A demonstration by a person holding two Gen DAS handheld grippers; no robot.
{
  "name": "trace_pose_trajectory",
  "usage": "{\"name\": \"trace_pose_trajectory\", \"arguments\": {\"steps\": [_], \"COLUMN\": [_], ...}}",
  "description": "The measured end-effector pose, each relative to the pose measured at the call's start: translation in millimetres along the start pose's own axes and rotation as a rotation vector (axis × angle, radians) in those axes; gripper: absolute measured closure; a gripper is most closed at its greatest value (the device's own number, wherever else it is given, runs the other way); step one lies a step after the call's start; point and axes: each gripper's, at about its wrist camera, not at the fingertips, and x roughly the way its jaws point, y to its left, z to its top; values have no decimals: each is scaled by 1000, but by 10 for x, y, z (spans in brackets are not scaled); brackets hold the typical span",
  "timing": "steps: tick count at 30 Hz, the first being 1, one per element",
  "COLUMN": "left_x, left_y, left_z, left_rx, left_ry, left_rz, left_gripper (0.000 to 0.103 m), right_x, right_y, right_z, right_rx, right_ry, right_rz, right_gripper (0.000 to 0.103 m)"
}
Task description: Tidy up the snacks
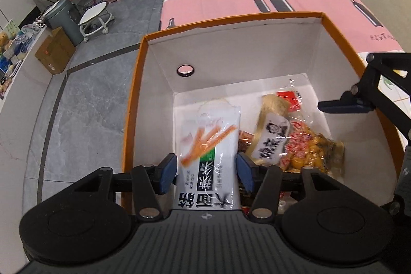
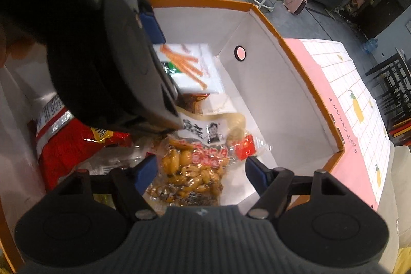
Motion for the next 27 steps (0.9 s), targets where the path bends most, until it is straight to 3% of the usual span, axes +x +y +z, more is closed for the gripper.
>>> {"name": "trace_pose_trajectory", "arguments": {"steps": [3, 10, 20, 27], "left_x": [-94, -494, -1507, -1929], "left_y": [-20, 37, -47, -193], "left_z": [4, -10, -262, -465], "left_rx": [15, -3, -58, -105], "left_ry": [-27, -130, -430, -513], "left_rz": [7, 31, 79, 165], "left_gripper": [29, 25, 25, 24], "right_x": [-72, -380, -1296, -1911], "right_y": [-29, -111, -262, -130], "right_z": [-7, -56, -338, -666], "right_rx": [5, 83, 395, 537], "right_ry": [-8, -66, -304, -447], "right_rz": [-6, -23, -42, -91], "right_gripper": [17, 10, 7, 6]}}
